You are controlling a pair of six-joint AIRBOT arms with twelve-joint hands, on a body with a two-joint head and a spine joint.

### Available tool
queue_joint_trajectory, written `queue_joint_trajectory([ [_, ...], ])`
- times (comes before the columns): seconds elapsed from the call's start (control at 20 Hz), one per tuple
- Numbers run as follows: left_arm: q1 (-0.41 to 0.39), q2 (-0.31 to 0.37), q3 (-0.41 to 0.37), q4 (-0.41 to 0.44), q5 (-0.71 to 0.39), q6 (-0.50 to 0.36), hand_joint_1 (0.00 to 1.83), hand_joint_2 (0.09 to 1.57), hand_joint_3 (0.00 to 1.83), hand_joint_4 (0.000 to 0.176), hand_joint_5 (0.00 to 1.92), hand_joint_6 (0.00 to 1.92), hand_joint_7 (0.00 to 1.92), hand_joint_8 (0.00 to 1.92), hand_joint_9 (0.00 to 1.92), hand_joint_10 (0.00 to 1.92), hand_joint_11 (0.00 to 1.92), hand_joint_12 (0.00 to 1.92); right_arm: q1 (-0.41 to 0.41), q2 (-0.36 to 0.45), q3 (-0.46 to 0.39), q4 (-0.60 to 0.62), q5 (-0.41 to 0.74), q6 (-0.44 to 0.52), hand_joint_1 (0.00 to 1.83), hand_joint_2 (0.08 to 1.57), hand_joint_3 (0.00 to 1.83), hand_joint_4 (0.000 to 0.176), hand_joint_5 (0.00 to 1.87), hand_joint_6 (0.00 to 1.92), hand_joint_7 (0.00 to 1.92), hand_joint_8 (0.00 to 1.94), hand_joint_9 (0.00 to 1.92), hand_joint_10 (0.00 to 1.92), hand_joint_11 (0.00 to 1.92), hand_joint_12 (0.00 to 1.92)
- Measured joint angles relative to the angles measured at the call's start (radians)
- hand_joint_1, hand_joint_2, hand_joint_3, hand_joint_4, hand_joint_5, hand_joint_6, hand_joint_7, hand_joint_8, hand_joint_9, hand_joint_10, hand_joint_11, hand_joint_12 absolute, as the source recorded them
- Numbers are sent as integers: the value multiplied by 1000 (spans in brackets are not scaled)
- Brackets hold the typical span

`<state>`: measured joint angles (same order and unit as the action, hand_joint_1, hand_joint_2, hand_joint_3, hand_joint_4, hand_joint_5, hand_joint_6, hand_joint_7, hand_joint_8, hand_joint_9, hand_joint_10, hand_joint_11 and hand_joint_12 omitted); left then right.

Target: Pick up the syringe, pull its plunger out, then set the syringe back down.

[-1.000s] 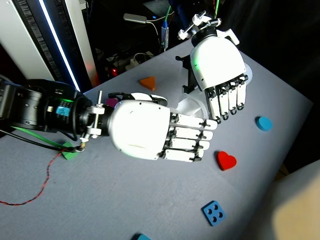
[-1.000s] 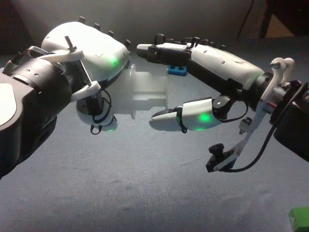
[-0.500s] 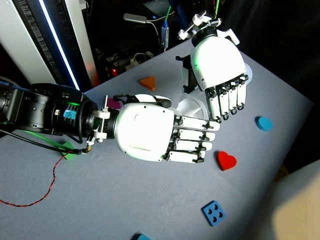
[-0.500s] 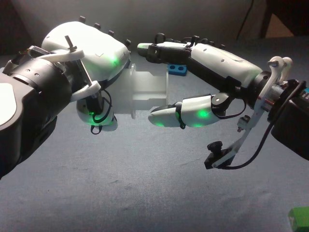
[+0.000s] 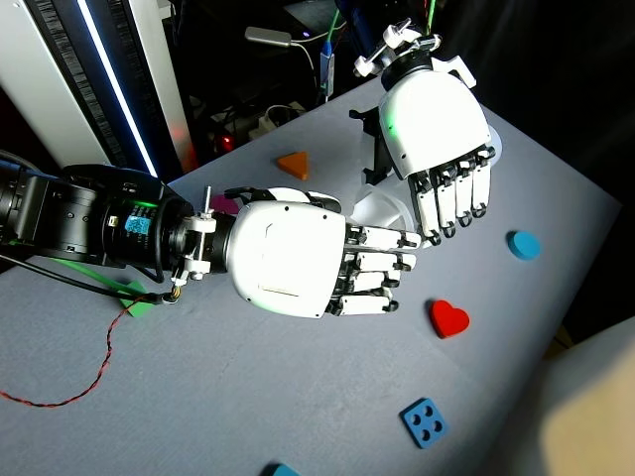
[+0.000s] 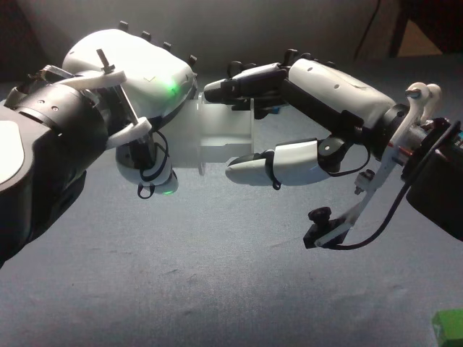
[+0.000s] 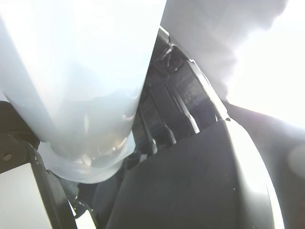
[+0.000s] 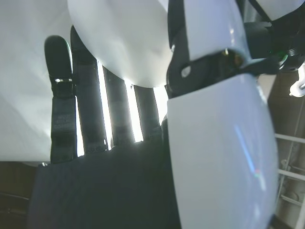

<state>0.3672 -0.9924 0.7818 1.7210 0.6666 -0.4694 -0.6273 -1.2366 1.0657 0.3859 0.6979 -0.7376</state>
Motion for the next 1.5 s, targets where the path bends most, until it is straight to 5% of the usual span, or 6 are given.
queue_joint_trajectory([
  [0.1, 10, 0, -4, 3, 0, -2, 1387, 1099, 0, 0, 910, 824, 1034, 963, 1000, 1223, 912, 1214, -2, 0, 0, -6, 2, 0, 1279, 983, 0, 0, 834, 26, 973, 32, 989, 79, 652, 1042],
  [0.15, 11, 0, -5, -2, 1, -3, 1379, 1119, 3, 0, 872, 902, 975, 1035, 953, 1256, 902, 1181, -2, 2, 0, -8, 3, -1, 1373, 1093, 3, 0, 850, 797, 1058, 799, 980, 962, 792, 1109],
  [0.25, 11, 0, -5, 0, -5, -3, 1376, 1125, 2, 0, 874, 918, 956, 1061, 937, 1269, 902, 1177, -6, 8, -4, -20, 8, 1, 1382, 1094, 0, 0, 950, 871, 981, 907, 1018, 1141, 896, 1150],
  [0.65, 11, -1, -12, 10, -36, -19, 1376, 1131, 0, 0, 862, 927, 948, 1089, 924, 1278, 912, 1198, -26, 65, -62, -35, 38, -7, 1393, 1062, 0, 0, 974, 810, 1181, 664, 1023, 1115, 962, 1155],
  [1.2, 10, -3, -18, 16, -65, -30, 1390, 1089, 1, 0, 953, 740, 1048, 943, 1019, 1212, 946, 1175, -45, 174, -132, -50, 44, 6, 1393, 1066, 0, 0, 964, 818, 1158, 702, 1023, 1125, 980, 1169],
  [1.5, 11, -3, -18, 15, -64, -16, 1375, 1132, 0, 0, 879, 895, 945, 1088, 912, 1316, 866, 1228, -77, 209, -142, -62, 66, 36, 1391, 1069, 0, 0, 954, 849, 1150, 712, 1019, 1122, 974, 1121],
])
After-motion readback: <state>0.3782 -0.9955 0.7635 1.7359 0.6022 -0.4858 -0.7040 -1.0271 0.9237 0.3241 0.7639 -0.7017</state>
